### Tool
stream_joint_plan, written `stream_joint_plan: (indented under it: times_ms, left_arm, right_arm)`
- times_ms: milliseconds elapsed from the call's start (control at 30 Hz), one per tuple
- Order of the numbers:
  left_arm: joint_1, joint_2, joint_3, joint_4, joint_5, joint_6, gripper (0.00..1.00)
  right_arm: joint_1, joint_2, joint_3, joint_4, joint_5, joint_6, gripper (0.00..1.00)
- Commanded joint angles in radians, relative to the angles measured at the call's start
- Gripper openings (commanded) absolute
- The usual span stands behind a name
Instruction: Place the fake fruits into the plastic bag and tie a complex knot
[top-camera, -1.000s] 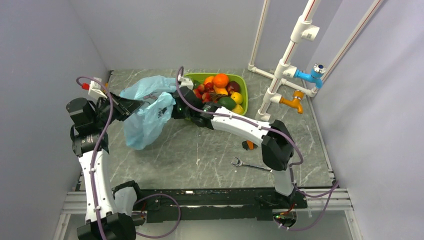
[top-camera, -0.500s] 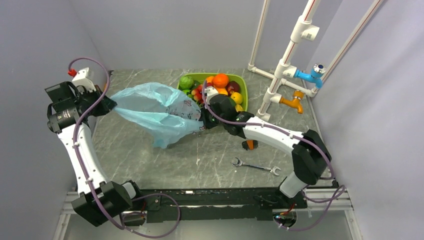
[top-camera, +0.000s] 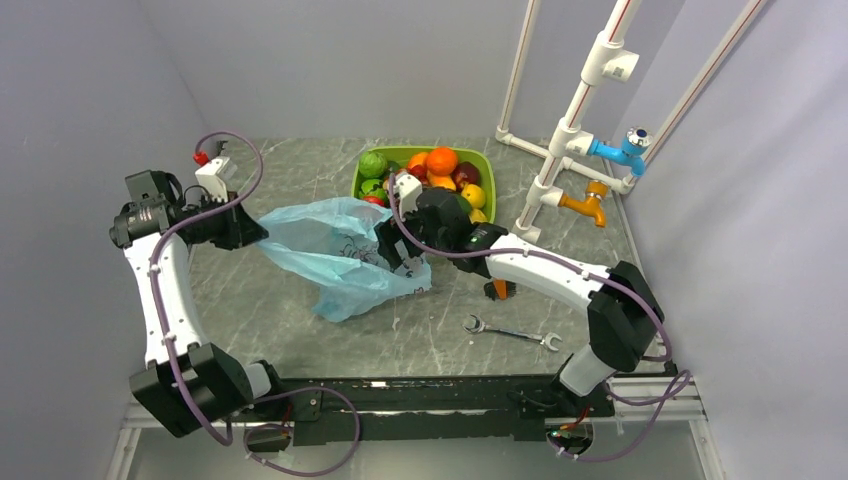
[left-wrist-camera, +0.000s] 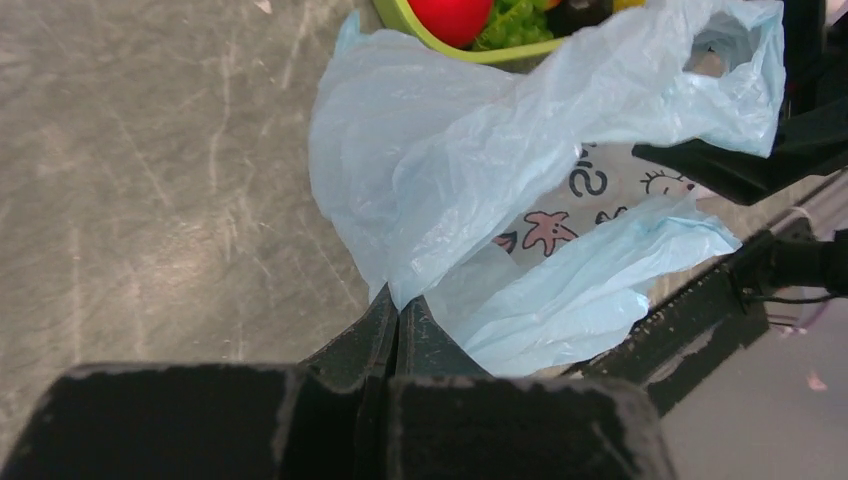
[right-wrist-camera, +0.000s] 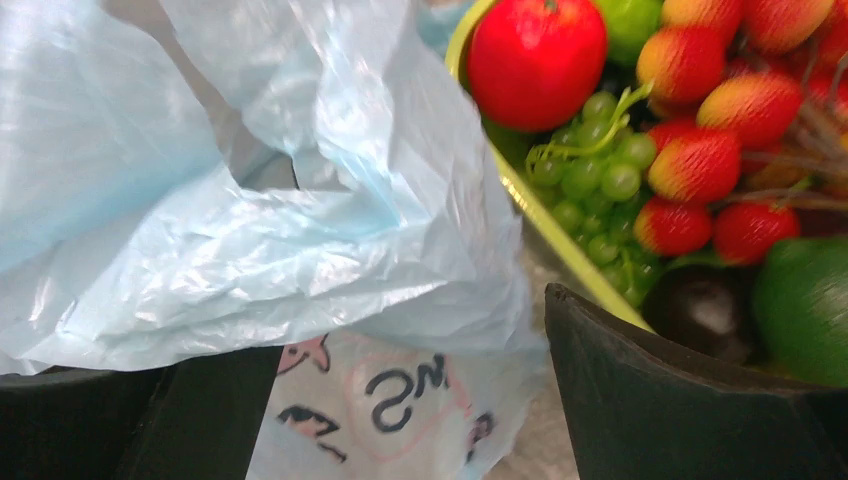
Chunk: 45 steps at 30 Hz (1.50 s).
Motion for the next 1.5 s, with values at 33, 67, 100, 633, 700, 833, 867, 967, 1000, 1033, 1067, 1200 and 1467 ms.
stream_joint_plan:
  times_ms: [33, 67, 100, 633, 700, 833, 867, 967, 1000, 1033, 1067, 1200, 1467]
  left_arm:
    - [-0.009, 0.071, 0.017, -0.114, 0.064, 0.159, 0.0]
    - [-0.01, 0.084, 0.026, -0.134, 0.06, 0.186, 0.0]
    - [-0.01, 0.099, 0.034, -0.149, 0.053, 0.204, 0.0]
    - [-0.011, 0.025, 0.052, -0.089, 0.162, 0.508, 0.99]
    - [-0.035, -0.072, -0.011, 0.084, 0.162, 0.444, 0.99]
    - [-0.141, -0.142, -0.07, 0.266, 0.084, 0.442, 0.99]
    - [-0.177, -0.14, -0.061, 0.259, 0.065, 0.46, 0.99]
    - [-0.215, -0.118, -0.018, 0.239, 0.073, 0.458, 0.99]
    - [-0.221, -0.108, -0.006, 0.24, 0.079, 0.44, 0.99]
    - [-0.228, -0.098, 0.008, 0.242, 0.084, 0.423, 0.99]
    - [-0.234, -0.088, 0.018, 0.237, 0.094, 0.416, 0.99]
    - [-0.269, -0.05, 0.019, 0.238, 0.065, 0.437, 0.95]
    - [-0.21, 0.083, 0.08, 0.056, 0.149, 0.318, 0.1]
  right_arm:
    - [0.003, 0.015, 0.112, 0.137, 0.046, -0.174, 1.0]
    - [0.004, 0.037, 0.135, 0.139, 0.046, -0.201, 1.0]
    - [0.003, 0.053, 0.151, 0.15, 0.042, -0.231, 1.0]
    - [-0.044, 0.216, 0.486, -0.016, -0.657, -0.259, 0.0]
    - [-0.043, 0.242, 0.552, -0.051, -0.727, -0.232, 0.0]
    - [-0.028, 0.299, 0.647, -0.119, -0.747, -0.2, 0.0]
    - [-0.025, 0.312, 0.663, -0.136, -0.745, -0.208, 0.0]
    - [-0.012, 0.324, 0.69, -0.179, -0.729, -0.244, 0.0]
    - [-0.009, 0.328, 0.702, -0.197, -0.728, -0.257, 0.0]
    - [-0.003, 0.333, 0.715, -0.214, -0.728, -0.269, 0.0]
    - [0.0, 0.336, 0.723, -0.225, -0.73, -0.276, 0.0]
    - [0.004, 0.342, 0.737, -0.231, -0.758, -0.274, 0.0]
    - [-0.039, 0.306, 0.731, -0.27, -0.693, -0.261, 0.49]
